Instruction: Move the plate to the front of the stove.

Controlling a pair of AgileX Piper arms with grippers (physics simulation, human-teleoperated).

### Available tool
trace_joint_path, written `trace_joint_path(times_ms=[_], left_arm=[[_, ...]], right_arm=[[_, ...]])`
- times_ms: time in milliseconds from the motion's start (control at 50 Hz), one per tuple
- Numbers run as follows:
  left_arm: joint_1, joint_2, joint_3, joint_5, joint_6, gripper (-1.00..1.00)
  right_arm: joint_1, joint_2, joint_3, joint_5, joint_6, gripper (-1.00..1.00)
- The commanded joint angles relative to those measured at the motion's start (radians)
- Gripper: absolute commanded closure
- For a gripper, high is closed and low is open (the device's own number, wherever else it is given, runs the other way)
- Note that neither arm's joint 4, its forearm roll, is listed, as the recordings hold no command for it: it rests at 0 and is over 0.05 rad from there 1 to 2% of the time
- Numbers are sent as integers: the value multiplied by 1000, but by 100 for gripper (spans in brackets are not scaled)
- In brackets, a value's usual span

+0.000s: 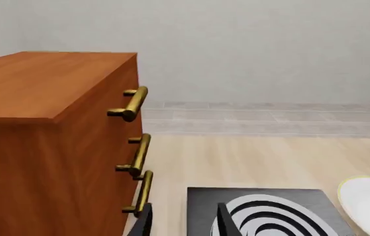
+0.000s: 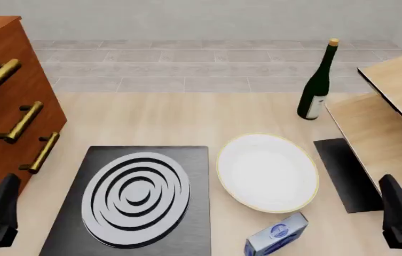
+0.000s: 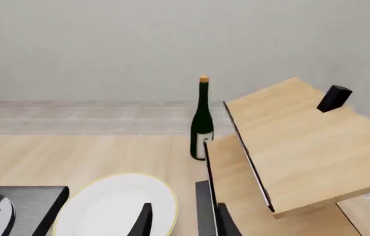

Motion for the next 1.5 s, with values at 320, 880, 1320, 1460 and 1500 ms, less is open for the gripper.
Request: trace_joint_path(times_ms=[320,880,1320,1460,1500], left_arm=[[-15,-12,-99,61,4,-100],[-313,390,-540,151,264,-100],[-480,716,-737,127,514,-100],[-559,790,-763,125,603,-100],[-566,801,-766,124,634,-100]], right_arm=[[9,30,-2,-11,-2,-100],[10,41,-2,-18,-2,-100],[7,55,-2,-25,4,-100],[5,58,-2,-27,4,-100],[5,59,-2,-28,4,-100]])
